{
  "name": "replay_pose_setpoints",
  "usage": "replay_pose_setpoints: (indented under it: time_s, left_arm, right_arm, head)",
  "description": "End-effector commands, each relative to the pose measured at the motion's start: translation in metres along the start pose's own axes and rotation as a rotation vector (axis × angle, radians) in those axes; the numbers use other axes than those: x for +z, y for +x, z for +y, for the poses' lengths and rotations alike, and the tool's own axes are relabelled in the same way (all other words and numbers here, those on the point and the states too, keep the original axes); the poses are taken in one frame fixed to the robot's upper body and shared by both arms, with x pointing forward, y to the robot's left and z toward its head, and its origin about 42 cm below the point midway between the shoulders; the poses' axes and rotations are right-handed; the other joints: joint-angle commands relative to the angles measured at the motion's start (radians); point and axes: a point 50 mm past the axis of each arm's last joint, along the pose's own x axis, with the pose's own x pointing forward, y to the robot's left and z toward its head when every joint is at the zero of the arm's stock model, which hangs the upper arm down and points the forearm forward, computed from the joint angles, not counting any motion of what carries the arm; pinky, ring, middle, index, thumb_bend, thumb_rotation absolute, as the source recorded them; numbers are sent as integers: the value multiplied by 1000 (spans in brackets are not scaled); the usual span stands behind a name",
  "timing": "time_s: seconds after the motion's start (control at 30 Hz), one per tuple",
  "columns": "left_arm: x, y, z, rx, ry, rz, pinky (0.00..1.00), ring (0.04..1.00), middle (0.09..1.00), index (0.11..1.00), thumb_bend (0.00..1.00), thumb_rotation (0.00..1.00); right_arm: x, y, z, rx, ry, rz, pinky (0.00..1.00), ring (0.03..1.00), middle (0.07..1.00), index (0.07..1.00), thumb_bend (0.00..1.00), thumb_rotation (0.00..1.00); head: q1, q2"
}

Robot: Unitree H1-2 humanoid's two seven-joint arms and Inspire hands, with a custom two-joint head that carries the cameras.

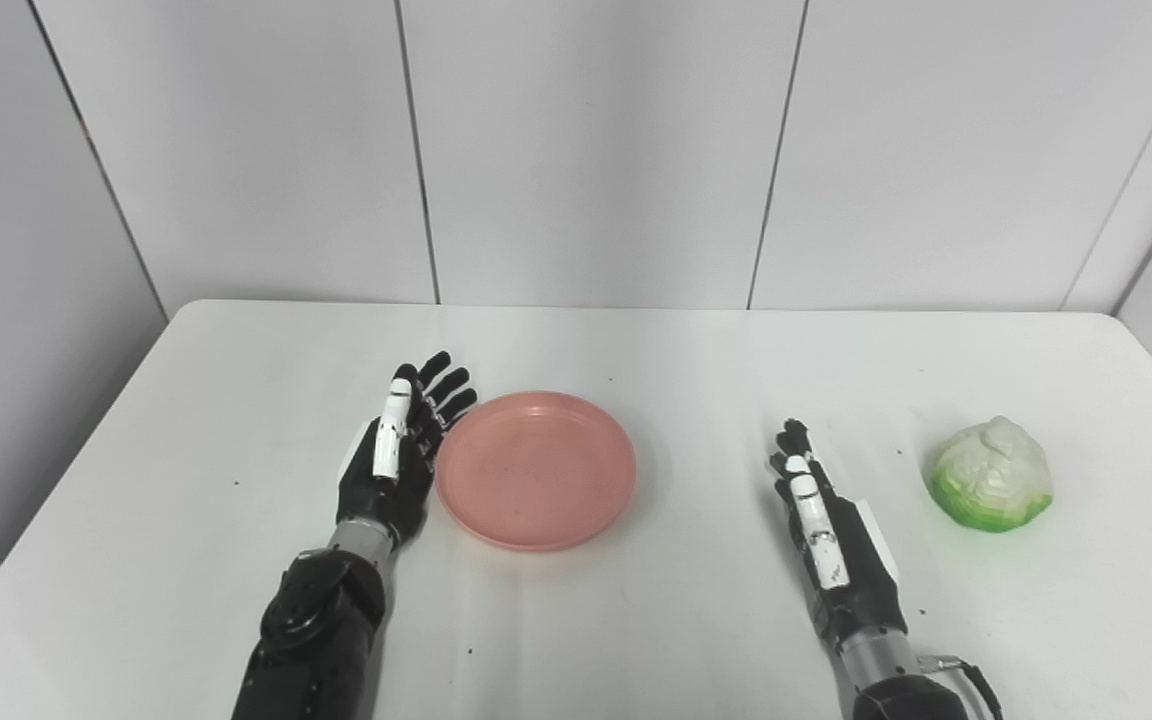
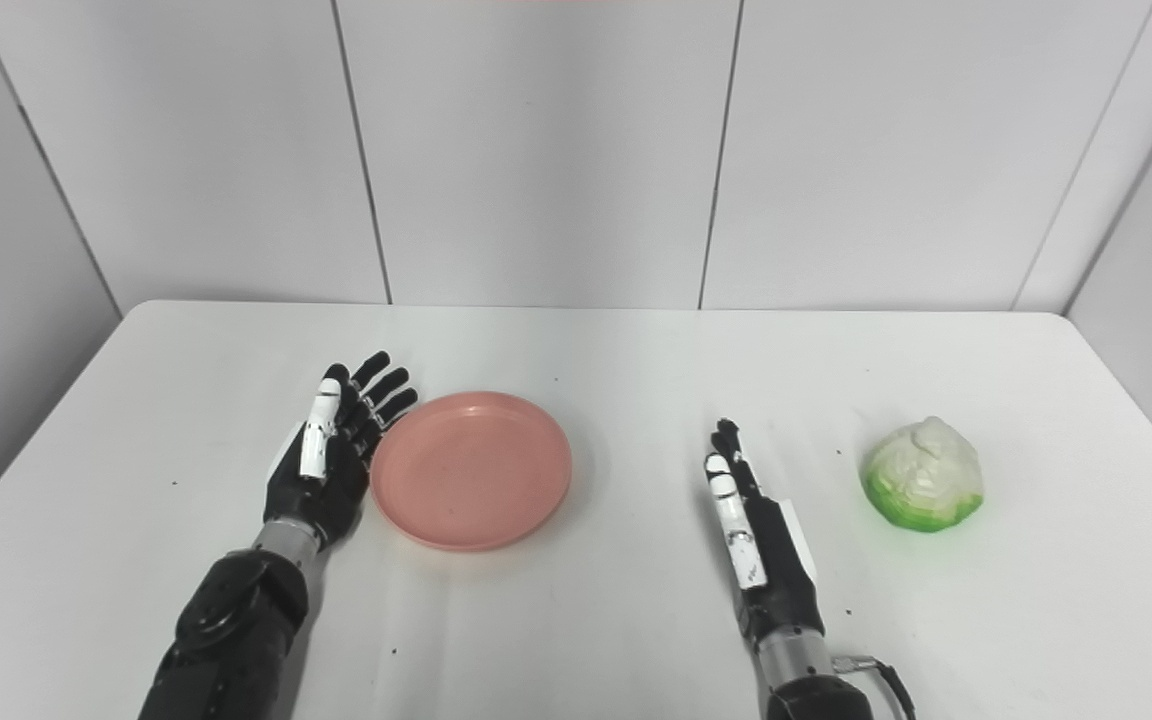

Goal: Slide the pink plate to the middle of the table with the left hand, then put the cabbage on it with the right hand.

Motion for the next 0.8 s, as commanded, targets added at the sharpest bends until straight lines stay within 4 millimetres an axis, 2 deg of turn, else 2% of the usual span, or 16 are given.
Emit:
replay_pose_setpoints:
  time_s: [0.0,0.17,0.37,0.77]
  left_arm:
    - [-3,1,-13,-25,-1,20,912,883,898,890,441,1000]
    - [-12,-4,-28,-48,-2,28,922,882,892,891,441,1000]
    - [-12,-10,-35,-76,0,32,941,893,895,891,444,1000]
    - [-11,-16,-33,-75,11,38,958,907,905,896,456,1000]
  right_arm:
    - [6,5,15,42,17,-34,998,975,984,990,205,1000]
    - [7,5,19,43,-13,-27,988,971,977,983,208,1000]
    - [7,7,22,48,-20,-24,999,982,982,986,213,1000]
    - [7,7,20,32,-36,-20,993,972,974,981,214,1000]
  head:
    - [-5,3]
    - [-23,7]
    - [-50,10]
    - [-84,14]
